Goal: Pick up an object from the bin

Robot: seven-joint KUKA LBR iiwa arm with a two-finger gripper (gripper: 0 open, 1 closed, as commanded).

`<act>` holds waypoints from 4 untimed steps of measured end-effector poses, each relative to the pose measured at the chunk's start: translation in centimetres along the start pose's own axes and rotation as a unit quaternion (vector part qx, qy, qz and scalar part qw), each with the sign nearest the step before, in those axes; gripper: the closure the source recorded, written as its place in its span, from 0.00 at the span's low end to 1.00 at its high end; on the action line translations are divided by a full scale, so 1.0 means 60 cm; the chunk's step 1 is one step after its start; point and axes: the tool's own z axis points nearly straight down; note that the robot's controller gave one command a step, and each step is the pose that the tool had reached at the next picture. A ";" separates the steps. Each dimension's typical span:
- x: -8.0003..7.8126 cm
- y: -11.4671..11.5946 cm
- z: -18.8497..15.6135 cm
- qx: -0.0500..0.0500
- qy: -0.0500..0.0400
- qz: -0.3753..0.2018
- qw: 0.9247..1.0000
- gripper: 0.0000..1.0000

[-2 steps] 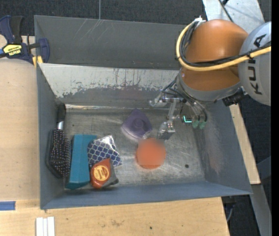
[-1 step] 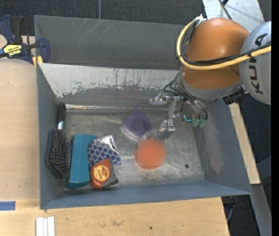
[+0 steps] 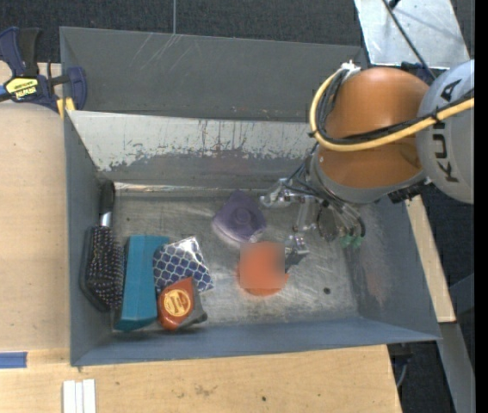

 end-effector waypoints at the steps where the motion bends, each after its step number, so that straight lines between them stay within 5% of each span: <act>1: 0.058 -0.012 0.095 0.000 0.002 -0.065 0.998 0.00; 2: 0.026 -0.014 0.209 -0.001 -0.008 -0.173 0.985 1.00; 3: 0.026 -0.014 0.209 -0.001 -0.008 -0.173 0.985 1.00; 4: 0.029 -0.054 0.210 -0.003 -0.006 -0.141 0.990 1.00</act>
Offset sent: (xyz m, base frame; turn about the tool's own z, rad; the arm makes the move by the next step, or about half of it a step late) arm -0.0211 -0.0117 -0.1318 -0.3491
